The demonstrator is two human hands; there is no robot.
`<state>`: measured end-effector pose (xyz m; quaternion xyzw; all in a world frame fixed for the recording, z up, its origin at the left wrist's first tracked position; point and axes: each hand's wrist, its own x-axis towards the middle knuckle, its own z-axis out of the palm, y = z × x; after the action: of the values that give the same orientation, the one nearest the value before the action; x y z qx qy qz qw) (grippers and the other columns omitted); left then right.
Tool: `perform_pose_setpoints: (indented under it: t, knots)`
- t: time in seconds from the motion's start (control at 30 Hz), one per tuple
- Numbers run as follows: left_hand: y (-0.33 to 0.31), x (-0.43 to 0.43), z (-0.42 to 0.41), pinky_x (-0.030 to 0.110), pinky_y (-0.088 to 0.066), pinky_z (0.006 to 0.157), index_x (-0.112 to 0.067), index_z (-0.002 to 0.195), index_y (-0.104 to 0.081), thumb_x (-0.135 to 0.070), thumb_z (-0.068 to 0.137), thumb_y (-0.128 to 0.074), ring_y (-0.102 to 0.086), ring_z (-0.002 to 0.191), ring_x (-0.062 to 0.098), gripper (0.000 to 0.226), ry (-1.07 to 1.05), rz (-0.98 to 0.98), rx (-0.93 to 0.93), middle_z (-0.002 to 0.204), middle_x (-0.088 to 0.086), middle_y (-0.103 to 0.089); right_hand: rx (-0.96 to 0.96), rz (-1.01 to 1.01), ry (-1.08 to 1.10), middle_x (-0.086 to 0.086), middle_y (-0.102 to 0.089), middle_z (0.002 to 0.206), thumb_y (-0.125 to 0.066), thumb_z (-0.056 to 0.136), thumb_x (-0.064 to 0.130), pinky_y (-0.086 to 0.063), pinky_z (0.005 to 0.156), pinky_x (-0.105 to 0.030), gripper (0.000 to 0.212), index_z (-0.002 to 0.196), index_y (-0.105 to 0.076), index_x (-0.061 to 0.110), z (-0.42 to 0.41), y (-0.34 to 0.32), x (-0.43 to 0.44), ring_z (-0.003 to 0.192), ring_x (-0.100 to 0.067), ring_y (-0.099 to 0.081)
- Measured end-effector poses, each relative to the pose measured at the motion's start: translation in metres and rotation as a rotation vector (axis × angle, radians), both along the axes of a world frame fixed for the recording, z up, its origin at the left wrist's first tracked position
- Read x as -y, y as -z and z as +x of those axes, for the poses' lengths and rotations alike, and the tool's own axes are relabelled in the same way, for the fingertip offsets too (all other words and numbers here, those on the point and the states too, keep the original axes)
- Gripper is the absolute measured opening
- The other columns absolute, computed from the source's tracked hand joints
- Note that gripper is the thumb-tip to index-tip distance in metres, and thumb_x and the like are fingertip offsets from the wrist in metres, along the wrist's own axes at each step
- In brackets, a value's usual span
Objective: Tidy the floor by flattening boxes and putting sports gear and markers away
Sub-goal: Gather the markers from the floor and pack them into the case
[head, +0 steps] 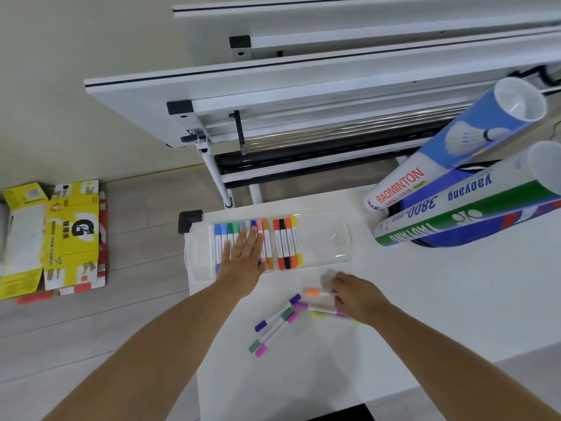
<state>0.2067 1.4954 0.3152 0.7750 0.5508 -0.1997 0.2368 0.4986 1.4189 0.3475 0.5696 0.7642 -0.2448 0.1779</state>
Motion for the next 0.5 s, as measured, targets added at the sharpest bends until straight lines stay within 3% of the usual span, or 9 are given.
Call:
perform_pose_setpoints:
  t: [0.13, 0.27, 0.4, 0.5]
  knots:
    - [0.001, 0.000, 0.000, 0.054, 0.007, 0.120, -0.021, 0.148, 0.033, -0.051, 0.105, -0.021, 0.039, 0.140, 0.024, 0.076, -0.001, 0.004, 0.001, 0.154, 0.001, 0.042, -0.155, 0.043, 0.298, 0.000, -0.056, 0.092, -0.053, 0.091, 0.024, -0.039, 0.061, -0.026, 0.008, 0.094, -0.053, 0.016, -0.021, -0.012, -0.040, 0.078, -0.021, -0.059]
    - [0.002, 0.000, 0.000, 0.055, 0.006, 0.121, -0.021, 0.148, 0.033, -0.051, 0.105, -0.022, 0.039, 0.140, 0.024, 0.076, 0.001, 0.010, -0.002, 0.155, 0.001, 0.041, -0.281, 0.015, 0.621, 0.003, -0.059, 0.082, -0.060, 0.092, 0.025, -0.039, 0.059, -0.018, 0.009, 0.092, -0.056, 0.017, -0.048, -0.013, -0.080, 0.069, -0.009, -0.055]
    - [0.005, 0.001, -0.001, 0.054, 0.007, 0.120, -0.021, 0.148, 0.035, -0.051, 0.105, -0.021, 0.041, 0.139, 0.024, 0.076, 0.001, 0.020, 0.002, 0.153, 0.000, 0.043, -0.283, -0.054, 0.770, 0.001, -0.059, 0.072, -0.064, 0.090, 0.028, -0.037, 0.054, -0.018, 0.020, 0.076, -0.056, 0.015, -0.068, -0.002, -0.099, 0.063, -0.010, -0.056]
    - [0.006, 0.001, -0.001, 0.054, 0.009, 0.120, -0.022, 0.148, 0.035, -0.051, 0.105, -0.022, 0.042, 0.138, 0.023, 0.077, -0.003, 0.025, 0.002, 0.153, 0.000, 0.044, -0.269, -0.057, 0.796, 0.003, -0.061, 0.072, -0.063, 0.091, 0.034, -0.043, 0.057, -0.020, 0.023, 0.075, -0.056, 0.020, -0.076, 0.005, -0.104, 0.065, -0.011, -0.060]
